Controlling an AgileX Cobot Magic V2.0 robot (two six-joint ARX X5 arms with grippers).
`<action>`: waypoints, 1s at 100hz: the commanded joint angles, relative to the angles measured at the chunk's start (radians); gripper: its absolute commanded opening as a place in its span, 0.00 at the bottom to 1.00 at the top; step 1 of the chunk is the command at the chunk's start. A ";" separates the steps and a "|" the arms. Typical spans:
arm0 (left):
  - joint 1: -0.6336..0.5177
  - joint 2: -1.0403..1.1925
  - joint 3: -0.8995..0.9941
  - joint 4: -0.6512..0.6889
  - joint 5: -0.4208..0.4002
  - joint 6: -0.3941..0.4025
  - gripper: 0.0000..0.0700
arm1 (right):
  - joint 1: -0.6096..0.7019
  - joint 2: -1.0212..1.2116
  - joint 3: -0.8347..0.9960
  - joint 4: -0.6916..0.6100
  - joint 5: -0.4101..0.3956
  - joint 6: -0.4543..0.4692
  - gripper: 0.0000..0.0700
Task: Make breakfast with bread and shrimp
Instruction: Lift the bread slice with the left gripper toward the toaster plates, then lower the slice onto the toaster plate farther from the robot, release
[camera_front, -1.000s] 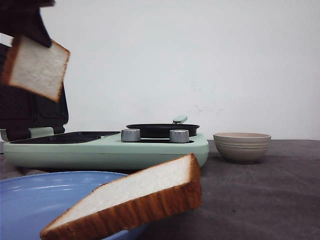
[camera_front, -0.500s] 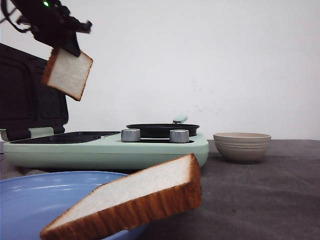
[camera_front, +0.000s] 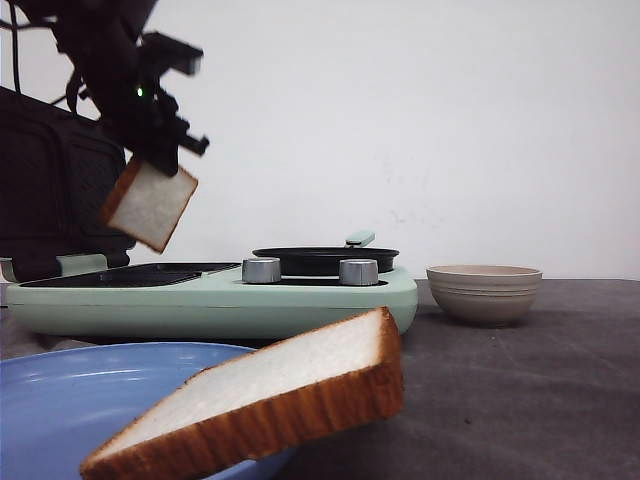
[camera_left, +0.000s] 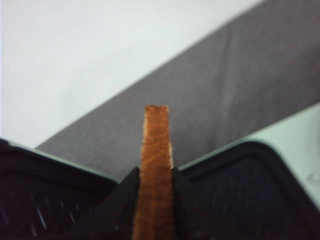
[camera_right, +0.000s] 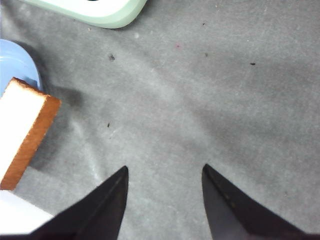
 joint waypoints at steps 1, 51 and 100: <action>-0.007 0.027 0.022 0.023 -0.028 0.068 0.00 | 0.005 0.005 0.015 0.010 0.000 -0.007 0.41; -0.016 0.098 0.022 0.058 -0.038 0.079 0.00 | 0.005 0.005 0.015 0.021 0.000 -0.006 0.41; -0.020 0.098 0.022 0.054 -0.019 0.047 0.01 | 0.005 0.005 0.015 0.039 -0.001 0.006 0.41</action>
